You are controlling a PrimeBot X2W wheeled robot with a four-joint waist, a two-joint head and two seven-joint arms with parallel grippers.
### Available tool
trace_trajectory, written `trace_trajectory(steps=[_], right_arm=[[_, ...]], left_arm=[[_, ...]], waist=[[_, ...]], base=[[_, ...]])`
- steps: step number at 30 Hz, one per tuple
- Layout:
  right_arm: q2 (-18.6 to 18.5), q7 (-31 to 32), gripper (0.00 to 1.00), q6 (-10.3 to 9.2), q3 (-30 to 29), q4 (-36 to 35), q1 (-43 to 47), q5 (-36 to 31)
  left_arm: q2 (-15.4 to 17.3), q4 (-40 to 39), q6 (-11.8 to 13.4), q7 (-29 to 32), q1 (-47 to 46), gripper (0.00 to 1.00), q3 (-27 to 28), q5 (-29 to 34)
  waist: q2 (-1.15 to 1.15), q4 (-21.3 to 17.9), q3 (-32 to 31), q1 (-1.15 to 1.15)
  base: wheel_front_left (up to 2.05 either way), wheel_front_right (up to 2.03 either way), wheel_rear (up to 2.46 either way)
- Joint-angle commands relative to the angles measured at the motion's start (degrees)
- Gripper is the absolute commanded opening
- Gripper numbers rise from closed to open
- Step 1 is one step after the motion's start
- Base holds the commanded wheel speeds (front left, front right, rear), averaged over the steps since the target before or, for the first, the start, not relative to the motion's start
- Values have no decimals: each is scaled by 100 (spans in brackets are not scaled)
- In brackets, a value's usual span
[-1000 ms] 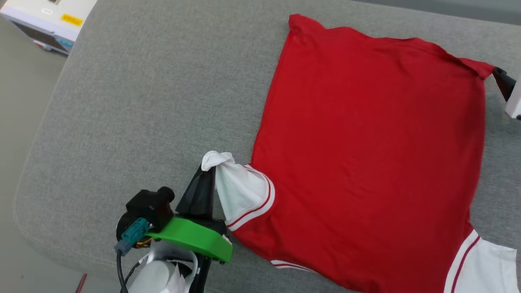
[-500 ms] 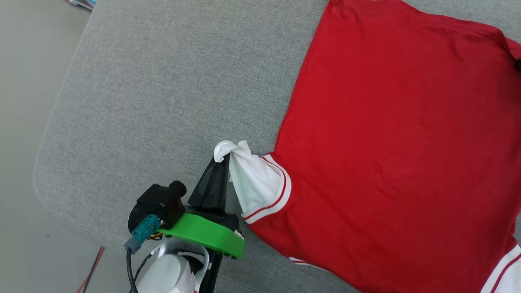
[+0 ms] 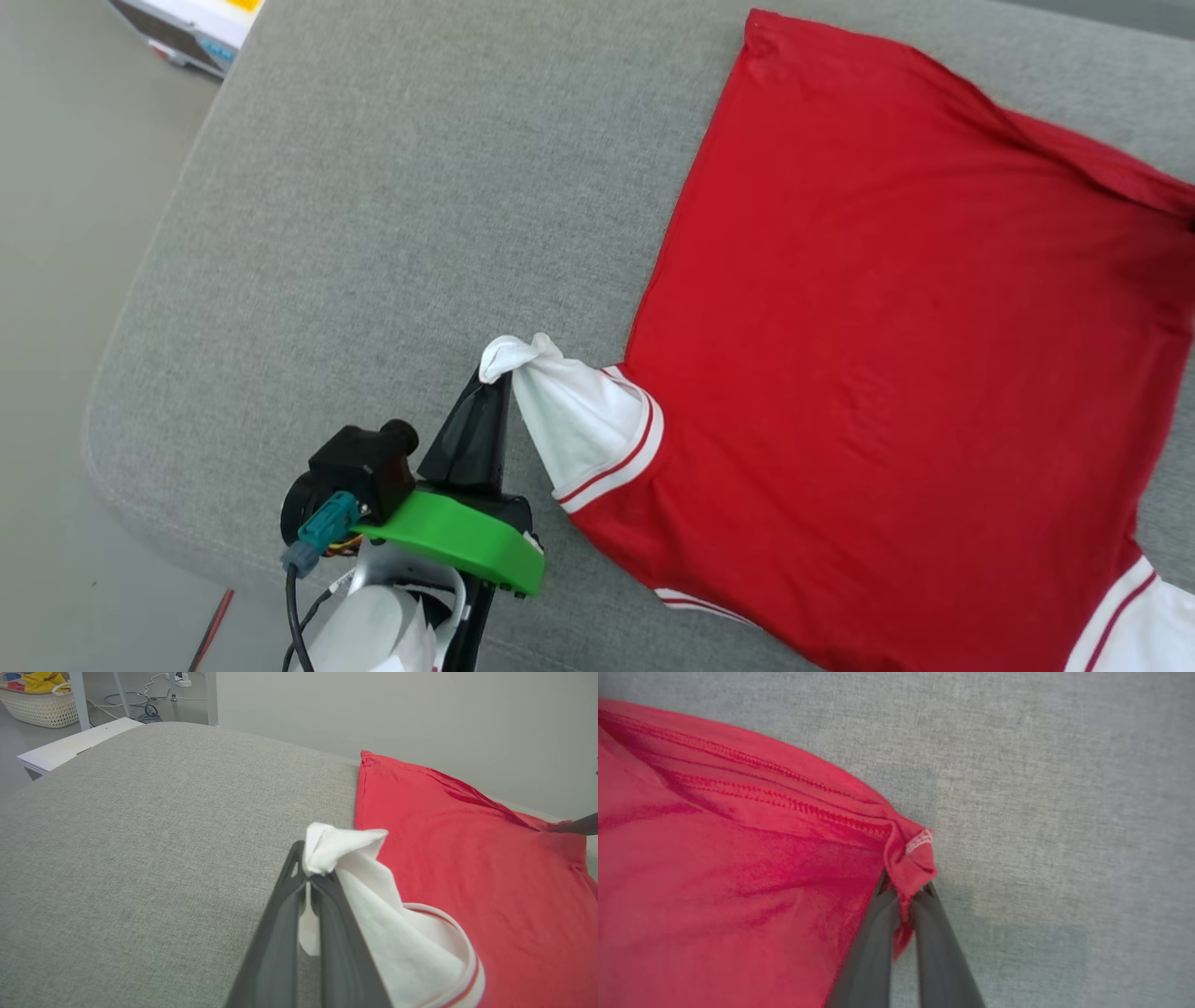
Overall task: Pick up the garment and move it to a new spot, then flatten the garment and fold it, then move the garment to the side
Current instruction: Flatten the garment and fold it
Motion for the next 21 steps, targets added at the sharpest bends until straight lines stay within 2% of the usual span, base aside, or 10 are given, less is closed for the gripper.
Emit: trace_trajectory(steps=[1,5,11,14,17,19,21], right_arm=[[-146,-42,0,-5,44,-75,191,32],[-332,-114,0,-5,185,-595,500,191],[-621,-210,0,-5,97,-1633,1581,608],[-730,-230,0,-5,-288,-2188,2388,784],[-691,-267,0,-5,-773,-2720,3270,882],[-544,-284,0,-5,-1162,-3122,3908,878],[-239,-262,0,-5,-1555,-3543,4520,834]], left_arm=[[32,57,36,26,29,0,40,-7],[124,209,84,38,173,0,156,-98],[310,411,133,80,409,0,352,-249],[378,466,153,100,513,0,428,-322],[437,520,175,129,603,0,491,-384],[498,564,191,173,670,0,530,-417],[549,588,218,178,753,0,604,-470]], waist=[[0,-232,-352,0],[0,-579,-706,0],[0,-1161,-1118,0],[0,-1429,-1212,0],[0,-1637,-1263,0],[0,-1774,-1278,0],[0,-1940,-1294,0]], base=[[0,0,0],[0,0,0],[0,0,0],[0,0,0],[0,0,0],[0,0,0],[0,0,0]])
